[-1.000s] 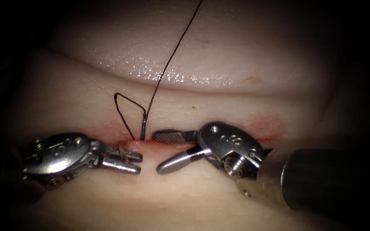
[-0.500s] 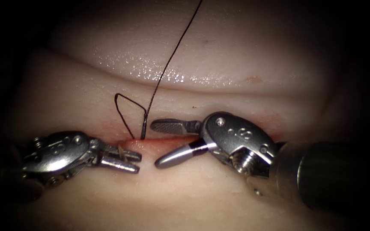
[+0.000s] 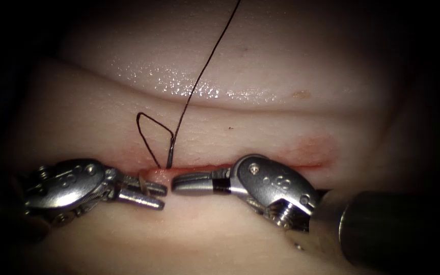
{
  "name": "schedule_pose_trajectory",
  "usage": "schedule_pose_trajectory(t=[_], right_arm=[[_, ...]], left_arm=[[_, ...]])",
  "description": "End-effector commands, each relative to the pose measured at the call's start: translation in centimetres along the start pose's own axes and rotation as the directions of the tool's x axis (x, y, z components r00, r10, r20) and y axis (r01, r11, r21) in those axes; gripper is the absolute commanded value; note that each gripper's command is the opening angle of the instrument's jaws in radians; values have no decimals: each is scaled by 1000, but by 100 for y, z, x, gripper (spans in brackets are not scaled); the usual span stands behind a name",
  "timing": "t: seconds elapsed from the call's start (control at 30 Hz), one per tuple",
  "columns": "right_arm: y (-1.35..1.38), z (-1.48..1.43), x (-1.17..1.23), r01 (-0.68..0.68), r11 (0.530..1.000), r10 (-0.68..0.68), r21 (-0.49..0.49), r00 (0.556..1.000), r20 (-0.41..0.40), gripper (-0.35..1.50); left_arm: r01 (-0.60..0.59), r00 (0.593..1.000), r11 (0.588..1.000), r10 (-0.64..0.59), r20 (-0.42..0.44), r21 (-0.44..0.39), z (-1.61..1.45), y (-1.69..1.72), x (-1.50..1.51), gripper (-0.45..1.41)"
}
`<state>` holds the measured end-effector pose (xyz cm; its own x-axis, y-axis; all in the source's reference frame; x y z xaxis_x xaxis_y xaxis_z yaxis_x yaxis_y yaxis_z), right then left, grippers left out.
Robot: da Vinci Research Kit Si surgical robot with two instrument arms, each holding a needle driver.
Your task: Wound Closure
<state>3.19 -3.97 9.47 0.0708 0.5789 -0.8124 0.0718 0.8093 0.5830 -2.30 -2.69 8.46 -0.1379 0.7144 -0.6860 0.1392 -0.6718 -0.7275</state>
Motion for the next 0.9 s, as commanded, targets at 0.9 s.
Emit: schedule_pose_trajectory(t=[0.9], right_arm=[[-8,16,-35,70,997,-71,17,995,66,-35]], left_arm=[[417,900,896,-430,-67,-152,4,40,35,-45]])
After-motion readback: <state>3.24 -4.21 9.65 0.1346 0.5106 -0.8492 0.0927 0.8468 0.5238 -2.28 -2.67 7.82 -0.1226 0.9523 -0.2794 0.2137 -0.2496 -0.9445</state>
